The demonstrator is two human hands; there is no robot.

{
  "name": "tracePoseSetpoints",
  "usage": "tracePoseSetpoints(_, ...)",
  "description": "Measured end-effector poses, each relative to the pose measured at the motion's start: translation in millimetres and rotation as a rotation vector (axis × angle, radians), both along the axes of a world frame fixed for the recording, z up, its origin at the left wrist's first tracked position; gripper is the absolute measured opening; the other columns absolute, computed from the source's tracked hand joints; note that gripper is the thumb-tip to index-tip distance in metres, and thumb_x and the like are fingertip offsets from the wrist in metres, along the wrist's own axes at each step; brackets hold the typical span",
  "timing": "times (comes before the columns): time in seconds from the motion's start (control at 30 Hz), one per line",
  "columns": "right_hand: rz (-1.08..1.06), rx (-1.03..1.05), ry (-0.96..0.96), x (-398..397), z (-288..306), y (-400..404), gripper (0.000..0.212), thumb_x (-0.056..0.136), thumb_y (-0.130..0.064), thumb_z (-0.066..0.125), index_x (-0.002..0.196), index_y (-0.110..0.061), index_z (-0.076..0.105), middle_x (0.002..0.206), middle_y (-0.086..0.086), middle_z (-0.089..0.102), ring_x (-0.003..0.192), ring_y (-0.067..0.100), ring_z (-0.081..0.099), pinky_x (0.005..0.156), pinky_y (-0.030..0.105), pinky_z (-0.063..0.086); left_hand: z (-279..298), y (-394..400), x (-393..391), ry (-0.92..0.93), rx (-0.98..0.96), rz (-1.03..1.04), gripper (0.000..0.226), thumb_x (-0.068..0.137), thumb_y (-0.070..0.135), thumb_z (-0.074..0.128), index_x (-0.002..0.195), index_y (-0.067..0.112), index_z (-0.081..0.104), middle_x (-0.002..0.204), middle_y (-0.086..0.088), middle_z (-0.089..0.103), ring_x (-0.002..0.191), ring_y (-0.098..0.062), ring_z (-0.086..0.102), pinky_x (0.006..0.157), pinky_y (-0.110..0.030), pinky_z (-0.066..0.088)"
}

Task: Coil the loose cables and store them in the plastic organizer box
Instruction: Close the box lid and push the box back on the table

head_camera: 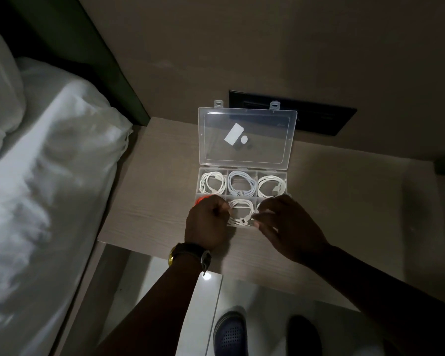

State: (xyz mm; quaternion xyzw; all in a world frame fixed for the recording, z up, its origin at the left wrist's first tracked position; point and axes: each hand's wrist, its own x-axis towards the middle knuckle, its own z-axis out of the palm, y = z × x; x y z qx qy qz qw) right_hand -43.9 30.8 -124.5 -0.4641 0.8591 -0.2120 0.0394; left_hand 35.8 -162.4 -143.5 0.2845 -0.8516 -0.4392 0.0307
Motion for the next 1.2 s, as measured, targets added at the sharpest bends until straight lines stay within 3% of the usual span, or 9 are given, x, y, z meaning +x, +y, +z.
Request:
tracePoseSetpoints(0.13, -0.460, -0.331, -0.326, -51, 3, -10, 0.023, 0.090, -0.025, 0.056, 0.104, -0.014, 0.070, 0.109, 0.008, 0.071, 0.100, 0.020, 0.061, 0.092, 0.035, 0.045, 12, -26, -23, 0.123, 0.118, 0.191, 0.016, 0.072, 0.008, 0.058, 0.074, 0.022, 0.066, 0.079, -0.009, 0.074, 0.076, -0.029, 0.070, 0.074, -0.042, 0.057)
tracePoseSetpoints(0.2, -0.699, -0.527, -0.638, -84, 13, -17, 0.029, 0.088, -0.029, 0.055, 0.109, -0.012, 0.065, 0.103, 0.006, 0.069, 0.093, 0.019, 0.059, 0.088, 0.040, 0.047, 16, -46, -46, 0.191, 0.106, 0.263, 0.032, 0.071, 0.019, 0.057, 0.099, 0.009, 0.067, 0.105, -0.018, 0.071, 0.098, -0.035, 0.067, 0.091, -0.048, 0.053)
tracePoseSetpoints(0.3, -0.808, -0.775, -0.999, -106, 32, -27, 0.032, 0.094, -0.028, 0.056, 0.117, -0.007, 0.057, 0.080, -0.004, 0.055, 0.073, 0.010, 0.049, 0.071, 0.031, 0.040, 39, -62, -78, 0.162, 0.482, 0.403, 0.063, 0.086, 0.009, 0.060, 0.145, 0.013, 0.038, 0.147, -0.011, 0.047, 0.129, -0.027, 0.049, 0.107, -0.044, 0.041)
tracePoseSetpoints(0.47, -0.727, -0.872, -1.143, -85, 46, -18, 0.025, 0.093, -0.050, 0.051, 0.096, -0.029, 0.064, 0.086, -0.011, 0.065, 0.080, 0.006, 0.056, 0.084, 0.030, 0.042, 61, -67, -65, 0.294, 0.817, 0.389, 0.041, 0.098, 0.048, 0.041, 0.129, 0.026, 0.056, 0.124, -0.001, 0.064, 0.111, -0.015, 0.060, 0.092, -0.033, 0.047)
tracePoseSetpoints(0.57, -0.638, -0.792, -1.032, -53, 37, 0, 0.037, 0.091, -0.058, 0.049, 0.095, -0.030, 0.073, 0.108, 0.006, 0.072, 0.101, 0.009, 0.062, 0.096, 0.028, 0.046, 52, -67, -35, 0.306, 0.836, 0.363, 0.043, 0.098, 0.050, 0.039, 0.099, 0.019, 0.068, 0.109, -0.001, 0.070, 0.103, -0.017, 0.065, 0.081, -0.029, 0.052)
tracePoseSetpoints(0.7, -0.464, -0.422, -0.715, -9, 7, 18, 0.038, 0.085, -0.045, 0.062, 0.113, -0.020, 0.069, 0.128, 0.002, 0.063, 0.116, 0.003, 0.057, 0.097, 0.018, 0.045, 26, -59, 0, 0.188, 0.523, 0.146, 0.036, 0.096, 0.034, 0.051, 0.114, 0.007, 0.066, 0.123, -0.009, 0.065, 0.098, 0.004, 0.065, 0.075, -0.015, 0.052)
tracePoseSetpoints(0.87, -0.287, -0.099, -0.364, 13, -33, 30, 0.069, 0.074, -0.050, 0.077, 0.135, -0.023, 0.057, 0.154, -0.009, 0.038, 0.148, 0.005, 0.022, 0.113, 0.006, 0.016, -9, -62, 24, 0.069, 0.152, -0.245, 0.086, 0.057, 0.044, 0.086, 0.132, 0.016, 0.055, 0.146, 0.007, 0.038, 0.132, 0.009, 0.038, 0.105, -0.006, 0.031)
tracePoseSetpoints(1.1, -0.261, -0.027, -0.191, 16, -53, 30, 0.064, 0.080, -0.055, 0.066, 0.134, -0.021, 0.057, 0.157, -0.001, 0.036, 0.150, 0.016, 0.020, 0.117, 0.035, 0.031, -26, -61, 33, 0.100, -0.166, -0.345, 0.092, 0.066, 0.035, 0.086, 0.145, 0.023, 0.042, 0.160, 0.009, 0.025, 0.139, 0.006, 0.030, 0.092, 0.005, 0.030)
tracePoseSetpoints(1.2, -0.258, -0.068, -0.120, 19, -59, 26, 0.058, 0.083, -0.046, 0.068, 0.133, -0.016, 0.059, 0.154, 0.005, 0.040, 0.149, 0.022, 0.025, 0.117, 0.038, 0.032, -31, -59, 33, 0.126, -0.224, -0.328, 0.088, 0.068, 0.039, 0.083, 0.144, 0.023, 0.044, 0.159, 0.007, 0.030, 0.141, 0.002, 0.032, 0.099, -0.008, 0.037)
